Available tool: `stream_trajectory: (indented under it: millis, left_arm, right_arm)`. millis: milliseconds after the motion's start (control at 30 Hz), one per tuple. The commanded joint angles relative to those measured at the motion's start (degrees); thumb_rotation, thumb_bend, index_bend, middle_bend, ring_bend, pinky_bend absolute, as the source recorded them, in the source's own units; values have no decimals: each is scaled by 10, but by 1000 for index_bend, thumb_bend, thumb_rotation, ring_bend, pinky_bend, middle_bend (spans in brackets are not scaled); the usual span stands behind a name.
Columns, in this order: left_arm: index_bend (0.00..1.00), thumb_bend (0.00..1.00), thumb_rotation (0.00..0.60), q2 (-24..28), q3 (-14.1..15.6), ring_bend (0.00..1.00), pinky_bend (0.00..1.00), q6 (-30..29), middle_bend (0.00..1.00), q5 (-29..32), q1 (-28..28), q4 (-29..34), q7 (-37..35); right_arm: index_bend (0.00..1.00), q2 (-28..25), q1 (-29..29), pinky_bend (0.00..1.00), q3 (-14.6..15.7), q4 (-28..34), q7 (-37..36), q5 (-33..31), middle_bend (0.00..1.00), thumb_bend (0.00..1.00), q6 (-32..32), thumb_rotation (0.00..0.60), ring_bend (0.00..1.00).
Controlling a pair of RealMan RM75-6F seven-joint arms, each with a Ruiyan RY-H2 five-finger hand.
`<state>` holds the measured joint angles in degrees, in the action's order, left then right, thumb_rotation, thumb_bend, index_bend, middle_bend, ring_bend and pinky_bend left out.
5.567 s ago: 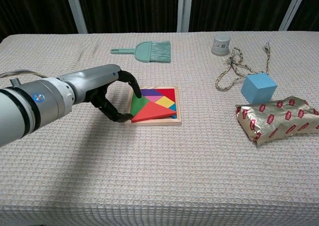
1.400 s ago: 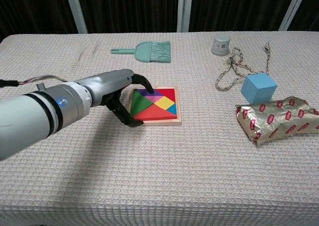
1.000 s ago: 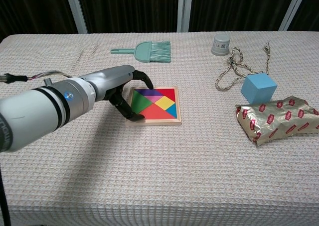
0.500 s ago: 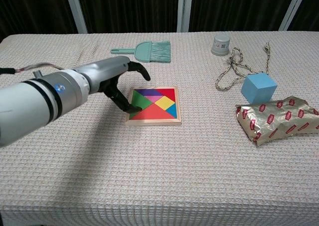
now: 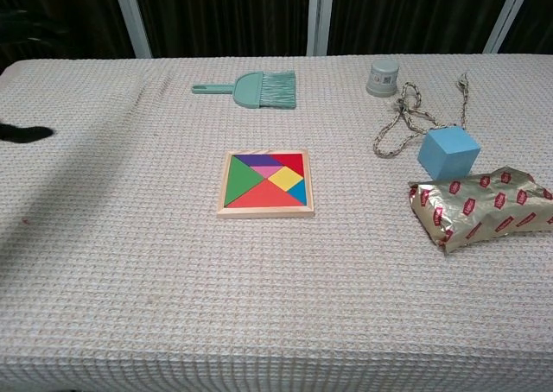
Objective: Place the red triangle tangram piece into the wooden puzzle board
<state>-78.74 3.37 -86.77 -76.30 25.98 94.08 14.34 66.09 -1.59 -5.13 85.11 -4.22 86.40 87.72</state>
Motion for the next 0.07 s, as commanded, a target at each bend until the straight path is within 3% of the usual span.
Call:
stream_trajectory:
  millis: [33, 67]
  left_arm:
    - [208, 125, 600, 47, 34, 0, 0, -35, 76, -22, -58, -29, -60]
    - [207, 122, 600, 51, 35, 0, 0, -36, 76, -22, -64, -32, -68]
  right_arm:
    - [0, 3, -7, 0, 6, 12, 17, 5, 0, 227, -12, 600, 0]
    - [0, 3, -8, 0, 7, 15, 22, 5, 0, 227, -14, 600, 0]
